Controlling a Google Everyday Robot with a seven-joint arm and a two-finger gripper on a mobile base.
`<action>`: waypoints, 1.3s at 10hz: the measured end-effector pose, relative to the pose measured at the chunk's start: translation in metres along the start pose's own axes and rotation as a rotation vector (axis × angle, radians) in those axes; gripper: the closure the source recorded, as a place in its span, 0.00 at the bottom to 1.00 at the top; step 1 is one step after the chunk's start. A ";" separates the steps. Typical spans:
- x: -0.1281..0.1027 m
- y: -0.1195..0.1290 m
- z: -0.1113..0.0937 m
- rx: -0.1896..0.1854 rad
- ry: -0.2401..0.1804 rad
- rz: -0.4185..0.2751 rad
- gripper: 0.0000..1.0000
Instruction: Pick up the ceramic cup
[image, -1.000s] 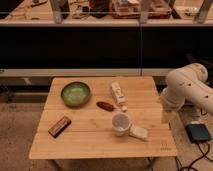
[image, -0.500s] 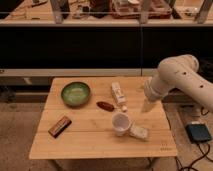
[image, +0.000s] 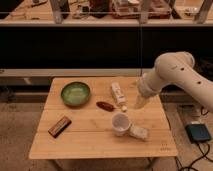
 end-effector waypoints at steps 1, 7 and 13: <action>-0.001 0.001 0.001 -0.001 -0.003 0.000 0.35; -0.002 0.031 0.059 -0.056 -0.034 -0.026 0.35; -0.009 0.042 0.121 -0.143 -0.087 -0.031 0.35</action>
